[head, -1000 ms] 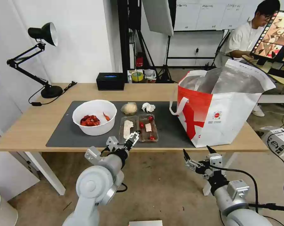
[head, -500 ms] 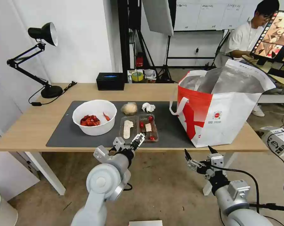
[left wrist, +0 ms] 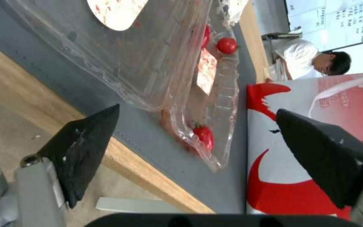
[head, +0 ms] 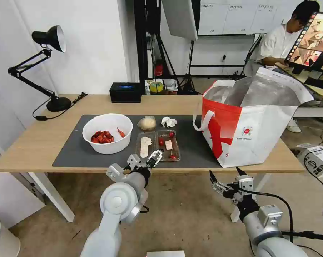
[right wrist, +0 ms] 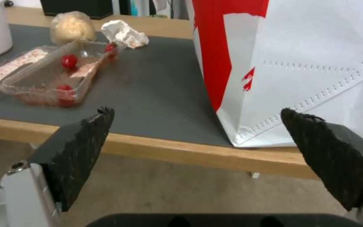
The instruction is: Pick up the trash from the table and place it into the takeout bag.
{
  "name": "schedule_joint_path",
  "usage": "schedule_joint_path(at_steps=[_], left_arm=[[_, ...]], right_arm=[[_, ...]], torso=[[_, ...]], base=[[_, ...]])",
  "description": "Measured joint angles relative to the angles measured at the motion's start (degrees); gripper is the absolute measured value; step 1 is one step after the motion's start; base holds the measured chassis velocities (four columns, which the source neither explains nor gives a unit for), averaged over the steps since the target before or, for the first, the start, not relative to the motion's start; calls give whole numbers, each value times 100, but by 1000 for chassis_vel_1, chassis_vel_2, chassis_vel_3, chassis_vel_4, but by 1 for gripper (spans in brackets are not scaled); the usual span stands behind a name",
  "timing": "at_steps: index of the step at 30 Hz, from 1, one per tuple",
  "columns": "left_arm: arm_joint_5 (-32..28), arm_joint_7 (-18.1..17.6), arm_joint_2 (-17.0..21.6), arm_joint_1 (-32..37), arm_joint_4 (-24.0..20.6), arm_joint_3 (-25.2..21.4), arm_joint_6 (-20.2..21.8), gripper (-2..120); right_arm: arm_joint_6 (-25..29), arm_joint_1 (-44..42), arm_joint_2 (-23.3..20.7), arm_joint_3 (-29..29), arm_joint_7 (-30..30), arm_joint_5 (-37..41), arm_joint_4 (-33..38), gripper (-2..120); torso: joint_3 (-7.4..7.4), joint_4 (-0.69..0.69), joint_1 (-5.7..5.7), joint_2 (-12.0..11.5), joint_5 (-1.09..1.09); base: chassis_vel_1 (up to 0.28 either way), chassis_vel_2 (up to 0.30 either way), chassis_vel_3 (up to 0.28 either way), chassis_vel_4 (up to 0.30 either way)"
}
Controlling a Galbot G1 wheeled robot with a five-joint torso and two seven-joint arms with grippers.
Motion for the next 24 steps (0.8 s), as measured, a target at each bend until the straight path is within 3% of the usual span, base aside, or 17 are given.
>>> schedule_joint_path(at_steps=[19, 24], left_arm=[[55, -19, -19, -143, 174, 10, -162, 100], [111, 178, -43, -91, 130, 14, -334, 100]], right_arm=[[13, -34, 3, 39, -18, -3, 0, 100], [40, -35, 34, 31, -34, -3, -18, 100]], torso=[[0, 0, 0, 0, 0], [0, 0, 0, 0, 0]], base=[[0, 0, 0, 0], [0, 0, 0, 0]])
